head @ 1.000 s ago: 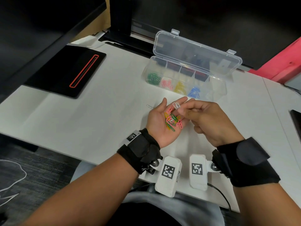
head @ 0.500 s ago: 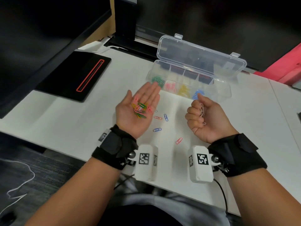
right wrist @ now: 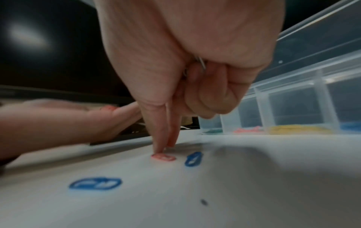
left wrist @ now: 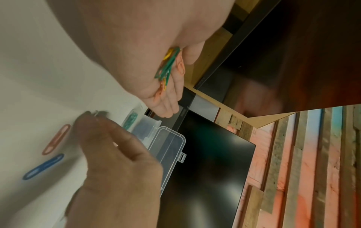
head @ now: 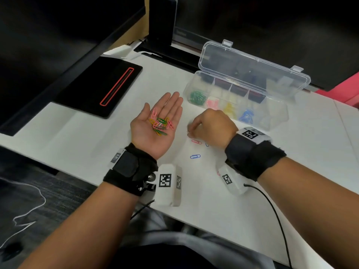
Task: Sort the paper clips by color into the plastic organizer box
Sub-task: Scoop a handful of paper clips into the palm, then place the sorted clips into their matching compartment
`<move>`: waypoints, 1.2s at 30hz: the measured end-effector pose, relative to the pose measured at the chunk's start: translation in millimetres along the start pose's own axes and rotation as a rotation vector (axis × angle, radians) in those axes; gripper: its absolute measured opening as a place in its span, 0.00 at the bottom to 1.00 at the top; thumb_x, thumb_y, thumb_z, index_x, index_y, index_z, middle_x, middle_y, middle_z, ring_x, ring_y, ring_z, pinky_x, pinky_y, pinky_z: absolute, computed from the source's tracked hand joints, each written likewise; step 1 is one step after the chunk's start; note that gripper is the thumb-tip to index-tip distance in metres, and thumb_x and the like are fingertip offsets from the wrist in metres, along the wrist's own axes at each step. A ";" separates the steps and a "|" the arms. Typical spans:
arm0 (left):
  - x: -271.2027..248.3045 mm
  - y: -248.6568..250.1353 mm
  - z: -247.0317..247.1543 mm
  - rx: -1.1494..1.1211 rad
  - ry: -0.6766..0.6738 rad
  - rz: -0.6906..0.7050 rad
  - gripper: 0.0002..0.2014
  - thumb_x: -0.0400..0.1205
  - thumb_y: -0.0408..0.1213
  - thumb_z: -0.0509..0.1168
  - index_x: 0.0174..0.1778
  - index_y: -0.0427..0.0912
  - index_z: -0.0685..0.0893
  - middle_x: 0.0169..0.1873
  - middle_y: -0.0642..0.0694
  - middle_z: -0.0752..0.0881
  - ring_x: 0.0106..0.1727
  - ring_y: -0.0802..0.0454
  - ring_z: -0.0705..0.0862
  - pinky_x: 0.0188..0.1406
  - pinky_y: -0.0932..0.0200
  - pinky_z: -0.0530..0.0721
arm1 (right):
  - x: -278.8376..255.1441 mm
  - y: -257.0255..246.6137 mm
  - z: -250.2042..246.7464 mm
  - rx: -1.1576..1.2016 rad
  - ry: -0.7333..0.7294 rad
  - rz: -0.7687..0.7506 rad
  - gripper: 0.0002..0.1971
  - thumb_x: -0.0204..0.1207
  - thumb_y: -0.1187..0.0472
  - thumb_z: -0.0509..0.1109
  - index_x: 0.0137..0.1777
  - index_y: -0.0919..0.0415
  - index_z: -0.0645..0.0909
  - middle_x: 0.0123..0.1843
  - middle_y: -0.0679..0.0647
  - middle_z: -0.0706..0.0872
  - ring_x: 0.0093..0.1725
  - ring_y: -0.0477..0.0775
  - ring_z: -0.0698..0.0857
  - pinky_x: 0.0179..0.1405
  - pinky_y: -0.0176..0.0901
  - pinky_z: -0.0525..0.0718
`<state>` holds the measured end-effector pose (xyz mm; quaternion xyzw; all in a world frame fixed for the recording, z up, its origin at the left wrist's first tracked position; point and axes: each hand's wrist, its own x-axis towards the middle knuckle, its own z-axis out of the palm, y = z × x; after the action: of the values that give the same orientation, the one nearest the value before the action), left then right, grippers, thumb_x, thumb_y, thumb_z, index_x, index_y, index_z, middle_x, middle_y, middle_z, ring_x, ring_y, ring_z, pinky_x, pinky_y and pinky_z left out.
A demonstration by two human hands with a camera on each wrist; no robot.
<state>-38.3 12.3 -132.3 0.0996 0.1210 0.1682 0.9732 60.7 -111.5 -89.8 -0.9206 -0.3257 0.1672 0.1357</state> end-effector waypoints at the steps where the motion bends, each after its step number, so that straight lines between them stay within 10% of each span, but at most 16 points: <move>1: -0.1 0.1 0.1 -0.002 -0.001 -0.001 0.27 0.90 0.46 0.46 0.73 0.28 0.74 0.69 0.30 0.80 0.73 0.37 0.77 0.77 0.45 0.70 | 1.1 -3.8 1.9 -0.089 0.018 -0.006 0.03 0.69 0.52 0.75 0.39 0.48 0.89 0.40 0.48 0.91 0.33 0.51 0.85 0.42 0.44 0.88; 8: -1.8 -0.5 1.4 0.001 -0.002 0.007 0.26 0.90 0.45 0.47 0.73 0.28 0.74 0.69 0.30 0.80 0.73 0.36 0.78 0.76 0.45 0.71 | -1.5 -4.8 3.0 -0.245 -0.108 -0.009 0.12 0.83 0.60 0.57 0.53 0.64 0.80 0.54 0.62 0.83 0.53 0.63 0.82 0.43 0.47 0.75; 14: -1.5 -0.5 0.3 0.020 -0.005 0.019 0.26 0.90 0.45 0.46 0.73 0.29 0.74 0.69 0.31 0.80 0.72 0.37 0.79 0.76 0.46 0.72 | -23.9 35.6 -34.9 1.145 -0.150 0.369 0.13 0.72 0.57 0.54 0.27 0.51 0.59 0.24 0.48 0.56 0.20 0.48 0.51 0.20 0.35 0.47; 20: -0.7 -2.0 -1.5 0.001 -0.018 0.031 0.26 0.89 0.44 0.48 0.73 0.28 0.75 0.69 0.30 0.80 0.71 0.36 0.79 0.74 0.45 0.72 | -48.4 93.9 -74.5 1.710 0.064 0.304 0.06 0.70 0.61 0.57 0.32 0.55 0.68 0.22 0.46 0.61 0.17 0.45 0.58 0.16 0.35 0.53; 28: -1.9 -2.8 1.6 0.020 0.026 0.036 0.26 0.89 0.45 0.47 0.74 0.30 0.74 0.68 0.32 0.81 0.70 0.37 0.81 0.75 0.45 0.72 | -21.5 120.5 -112.4 1.478 0.485 0.403 0.22 0.77 0.50 0.61 0.23 0.51 0.59 0.22 0.46 0.55 0.19 0.47 0.52 0.14 0.36 0.51; 36: -1.3 -3.9 2.0 0.070 0.062 0.030 0.26 0.89 0.46 0.46 0.74 0.30 0.75 0.67 0.32 0.82 0.69 0.38 0.82 0.73 0.46 0.74 | 23.0 132.1 -102.4 1.282 0.687 0.425 0.19 0.79 0.59 0.65 0.26 0.56 0.69 0.20 0.49 0.69 0.22 0.49 0.71 0.27 0.37 0.75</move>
<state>-37.7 7.9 -131.1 0.1302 0.1555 0.1812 0.9623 191.3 -210.3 -49.4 -0.7048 0.0805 0.0502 0.7031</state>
